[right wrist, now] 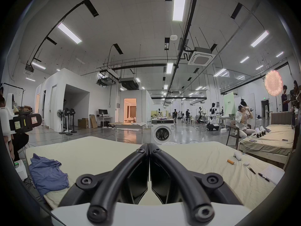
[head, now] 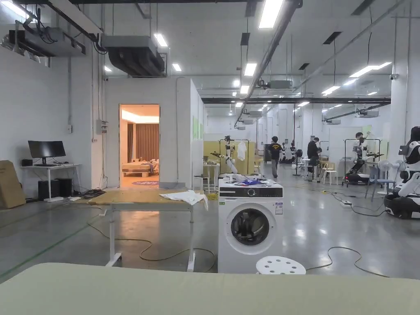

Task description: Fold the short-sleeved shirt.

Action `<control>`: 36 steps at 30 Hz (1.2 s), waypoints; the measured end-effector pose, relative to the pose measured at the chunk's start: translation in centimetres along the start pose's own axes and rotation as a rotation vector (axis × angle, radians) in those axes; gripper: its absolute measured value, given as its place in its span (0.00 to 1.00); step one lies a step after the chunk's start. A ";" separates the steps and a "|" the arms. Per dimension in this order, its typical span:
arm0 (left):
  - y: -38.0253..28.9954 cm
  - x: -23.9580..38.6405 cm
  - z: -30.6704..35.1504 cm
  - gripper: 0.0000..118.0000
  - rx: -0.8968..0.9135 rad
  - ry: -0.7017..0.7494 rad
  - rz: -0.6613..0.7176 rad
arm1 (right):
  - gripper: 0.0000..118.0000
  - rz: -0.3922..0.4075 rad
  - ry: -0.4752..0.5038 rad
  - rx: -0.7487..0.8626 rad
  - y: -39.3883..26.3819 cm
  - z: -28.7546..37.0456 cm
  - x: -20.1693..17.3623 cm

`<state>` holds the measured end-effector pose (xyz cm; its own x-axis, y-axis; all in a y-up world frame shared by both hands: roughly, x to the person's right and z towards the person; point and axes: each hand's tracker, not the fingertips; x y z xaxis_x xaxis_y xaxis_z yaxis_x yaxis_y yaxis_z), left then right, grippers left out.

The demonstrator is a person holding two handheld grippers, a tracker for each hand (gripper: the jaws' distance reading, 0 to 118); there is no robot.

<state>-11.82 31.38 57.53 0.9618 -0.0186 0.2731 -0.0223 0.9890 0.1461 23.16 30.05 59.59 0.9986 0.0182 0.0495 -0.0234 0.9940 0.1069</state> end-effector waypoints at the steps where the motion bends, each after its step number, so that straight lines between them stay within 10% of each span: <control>1: 0.0 0.0 0.0 0.00 0.001 0.000 0.000 | 0.00 -0.002 0.000 -0.001 0.0 0.0 0.0; 24: 0.8 -1.3 0.2 0.00 -0.031 0.038 -0.007 | 0.00 -0.113 -0.006 -0.022 0.9 0.7 2.1; 27: 0.9 -1.0 -0.2 0.00 -0.049 0.069 -0.088 | 0.00 0.079 -0.012 -0.011 1.2 0.7 1.3; 31: 0.5 0.2 -0.1 0.00 -0.066 0.067 -0.364 | 0.00 0.528 0.013 0.019 0.9 0.9 0.2; 36: -4.3 3.0 0.1 0.00 -0.127 0.007 -1.094 | 0.00 1.065 -0.001 -0.005 -1.2 0.6 -1.0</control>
<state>-8.88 27.10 57.85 0.4460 -0.8936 0.0504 0.8706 0.4462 0.2073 22.14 28.77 59.97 0.4637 0.8784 0.1157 -0.8845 0.4665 0.0036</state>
